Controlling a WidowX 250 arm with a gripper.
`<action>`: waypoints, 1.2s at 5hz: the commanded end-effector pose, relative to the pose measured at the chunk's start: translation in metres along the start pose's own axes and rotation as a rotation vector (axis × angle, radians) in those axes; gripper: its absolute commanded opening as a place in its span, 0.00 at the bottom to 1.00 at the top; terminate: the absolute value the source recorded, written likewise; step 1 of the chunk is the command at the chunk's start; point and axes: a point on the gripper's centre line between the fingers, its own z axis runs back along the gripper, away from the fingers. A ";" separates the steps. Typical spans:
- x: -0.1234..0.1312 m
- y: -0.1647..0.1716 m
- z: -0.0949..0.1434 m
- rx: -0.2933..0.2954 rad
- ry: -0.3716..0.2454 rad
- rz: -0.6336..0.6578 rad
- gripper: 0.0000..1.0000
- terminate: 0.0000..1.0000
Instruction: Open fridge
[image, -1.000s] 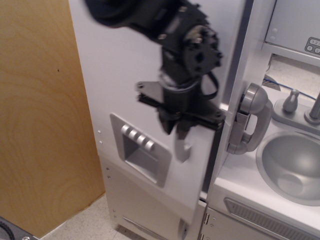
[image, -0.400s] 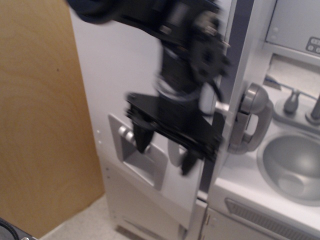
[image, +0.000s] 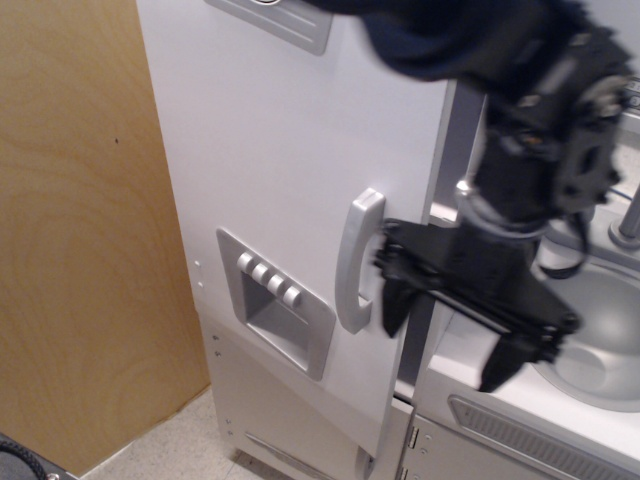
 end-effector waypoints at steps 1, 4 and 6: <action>0.039 -0.037 0.016 -0.082 -0.048 -0.003 1.00 0.00; 0.081 -0.008 0.042 -0.130 -0.166 0.128 1.00 0.00; 0.049 0.026 0.040 -0.094 -0.066 0.149 1.00 0.00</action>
